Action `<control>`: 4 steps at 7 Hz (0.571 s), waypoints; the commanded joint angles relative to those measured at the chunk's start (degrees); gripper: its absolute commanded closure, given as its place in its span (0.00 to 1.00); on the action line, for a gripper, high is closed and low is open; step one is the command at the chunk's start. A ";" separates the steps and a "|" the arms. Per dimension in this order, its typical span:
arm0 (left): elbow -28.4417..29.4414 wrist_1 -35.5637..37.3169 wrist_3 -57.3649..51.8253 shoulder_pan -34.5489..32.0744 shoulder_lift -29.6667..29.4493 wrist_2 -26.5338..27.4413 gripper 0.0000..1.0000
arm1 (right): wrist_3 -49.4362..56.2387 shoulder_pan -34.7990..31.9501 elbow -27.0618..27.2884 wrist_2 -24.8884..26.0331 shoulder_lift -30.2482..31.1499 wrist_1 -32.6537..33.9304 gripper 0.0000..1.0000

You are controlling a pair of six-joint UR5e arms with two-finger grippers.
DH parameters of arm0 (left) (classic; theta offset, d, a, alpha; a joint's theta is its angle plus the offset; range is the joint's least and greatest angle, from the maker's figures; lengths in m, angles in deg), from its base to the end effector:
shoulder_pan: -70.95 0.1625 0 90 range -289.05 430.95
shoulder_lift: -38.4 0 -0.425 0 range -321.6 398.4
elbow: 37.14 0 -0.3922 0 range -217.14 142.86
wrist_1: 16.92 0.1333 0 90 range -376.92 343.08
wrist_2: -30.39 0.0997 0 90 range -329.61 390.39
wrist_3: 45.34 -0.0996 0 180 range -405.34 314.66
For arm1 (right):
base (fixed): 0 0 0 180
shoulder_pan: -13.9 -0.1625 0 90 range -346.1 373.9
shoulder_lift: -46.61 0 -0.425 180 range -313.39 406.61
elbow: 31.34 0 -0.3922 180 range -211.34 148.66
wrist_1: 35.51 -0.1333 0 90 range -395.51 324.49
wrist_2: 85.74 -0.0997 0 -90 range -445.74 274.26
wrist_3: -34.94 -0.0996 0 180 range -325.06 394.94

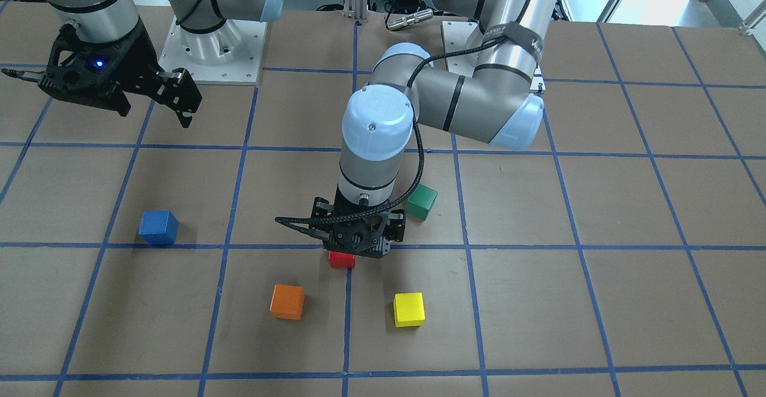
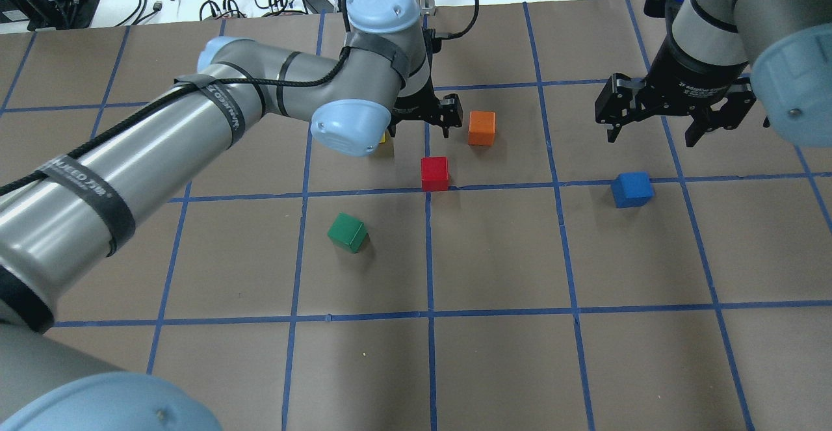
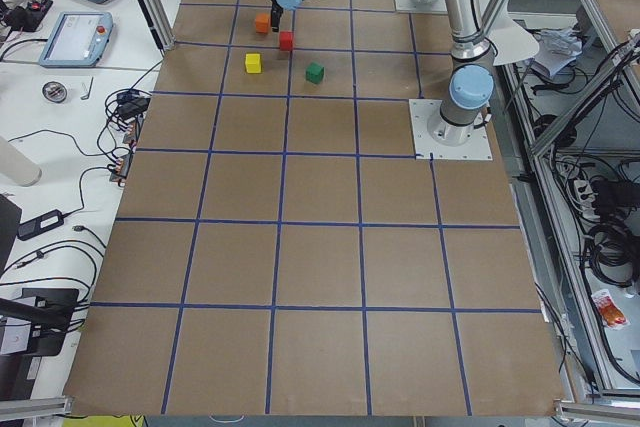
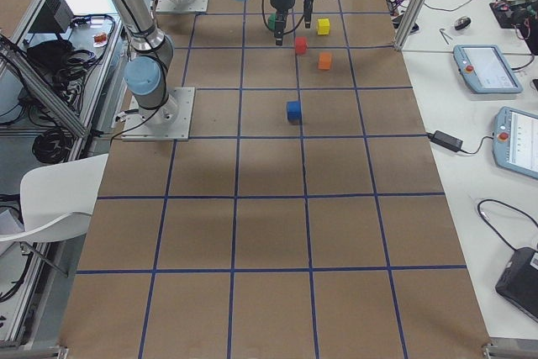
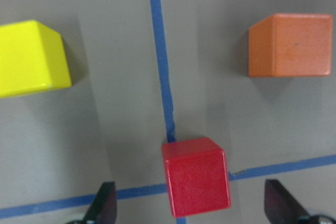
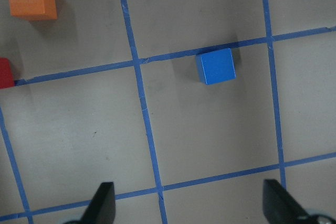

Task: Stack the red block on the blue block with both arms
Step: 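Raise the left gripper back while the right gripper reaches toward the red cube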

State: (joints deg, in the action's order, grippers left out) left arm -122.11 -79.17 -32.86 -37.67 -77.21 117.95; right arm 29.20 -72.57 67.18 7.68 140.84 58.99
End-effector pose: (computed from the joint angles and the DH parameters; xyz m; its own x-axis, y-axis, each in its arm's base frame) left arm -0.3418 -0.5836 0.3216 -0.9912 0.1132 0.0682 0.1051 0.9881 -0.1127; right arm 0.0988 -0.4668 0.4579 -0.9852 0.1612 0.0590 0.1609 0.9869 -0.0096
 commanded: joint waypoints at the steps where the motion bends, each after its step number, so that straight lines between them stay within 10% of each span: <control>1: 2.53 -8.57 -4.71 4.62 9.13 3.22 0.00 | -0.50 -0.18 0.36 -0.17 -0.19 0.07 0.00; 4: 2.00 -22.27 -11.86 14.65 20.83 3.50 0.00 | -0.76 -3.33 -0.26 -4.48 -7.73 10.33 0.00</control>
State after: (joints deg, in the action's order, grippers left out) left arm -119.97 -96.91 -43.20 -26.15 -60.68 121.31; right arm 28.50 -74.23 67.03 4.32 136.03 65.15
